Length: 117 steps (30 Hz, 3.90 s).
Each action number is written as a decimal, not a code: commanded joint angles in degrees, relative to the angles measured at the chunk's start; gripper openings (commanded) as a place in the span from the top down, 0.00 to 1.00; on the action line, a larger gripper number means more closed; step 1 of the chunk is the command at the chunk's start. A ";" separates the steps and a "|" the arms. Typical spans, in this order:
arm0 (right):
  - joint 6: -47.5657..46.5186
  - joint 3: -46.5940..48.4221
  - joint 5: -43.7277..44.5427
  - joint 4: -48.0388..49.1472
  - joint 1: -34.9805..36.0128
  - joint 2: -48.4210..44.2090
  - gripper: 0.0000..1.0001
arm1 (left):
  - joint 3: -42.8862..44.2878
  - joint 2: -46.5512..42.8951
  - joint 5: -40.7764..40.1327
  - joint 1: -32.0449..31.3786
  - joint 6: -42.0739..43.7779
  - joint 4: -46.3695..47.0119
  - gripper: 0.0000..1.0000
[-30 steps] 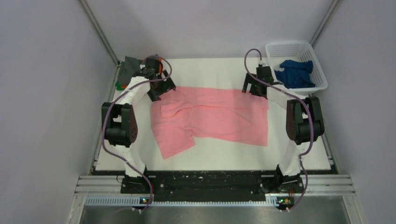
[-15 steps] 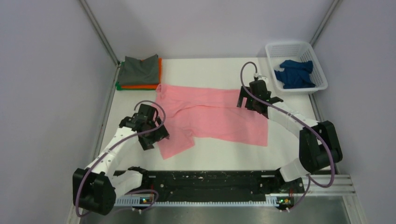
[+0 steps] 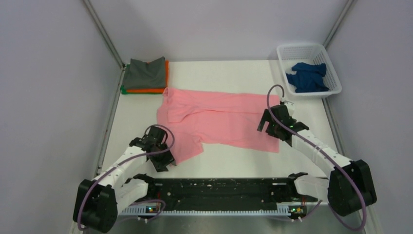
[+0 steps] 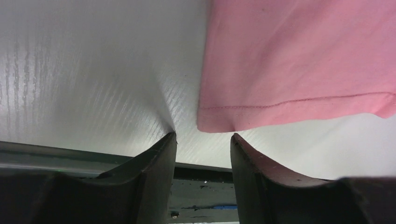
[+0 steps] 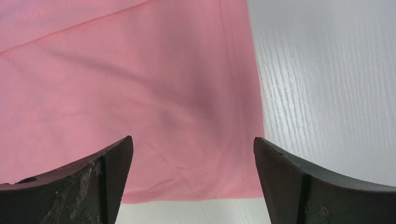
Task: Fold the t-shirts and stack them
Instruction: Grab the side of the flattened tshirt closest away from the robot with both arms, then fold the other side of the tshirt into a rectangle, then rotate the tshirt 90 degrees
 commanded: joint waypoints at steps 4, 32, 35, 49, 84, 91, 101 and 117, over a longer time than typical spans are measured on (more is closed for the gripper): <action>3.63 -5.04 3.74 -4.52 0.18 -8.82 0.01 | -0.06 3.69 -4.33 -0.39 -2.48 8.12 0.54; 12.61 -11.70 -2.81 -11.89 0.15 -14.12 0.26 | 8.87 1.88 -3.62 -0.37 2.34 5.37 1.00; 12.74 -11.65 -3.12 -9.07 0.13 -10.89 0.31 | 10.66 2.35 -2.24 -0.38 2.59 5.50 1.00; 11.89 -9.26 0.83 -4.93 0.20 -2.94 1.00 | 22.83 8.86 -1.59 0.00 4.16 7.30 1.00; -3.71 23.91 -9.76 -5.42 -14.64 21.75 1.00 | 61.84 43.42 3.94 14.08 9.86 10.55 1.00; -4.71 27.91 -9.10 -5.23 -14.79 27.32 1.00 | 66.28 48.84 3.62 14.42 11.11 10.61 1.00; -6.37 32.82 -5.06 -2.78 -14.74 32.54 0.52 | 81.09 60.98 0.17 14.91 11.52 3.96 0.18; -17.77 48.71 -17.82 4.57 -6.18 48.44 0.01 | 72.21 65.74 8.24 8.68 7.35 11.99 0.01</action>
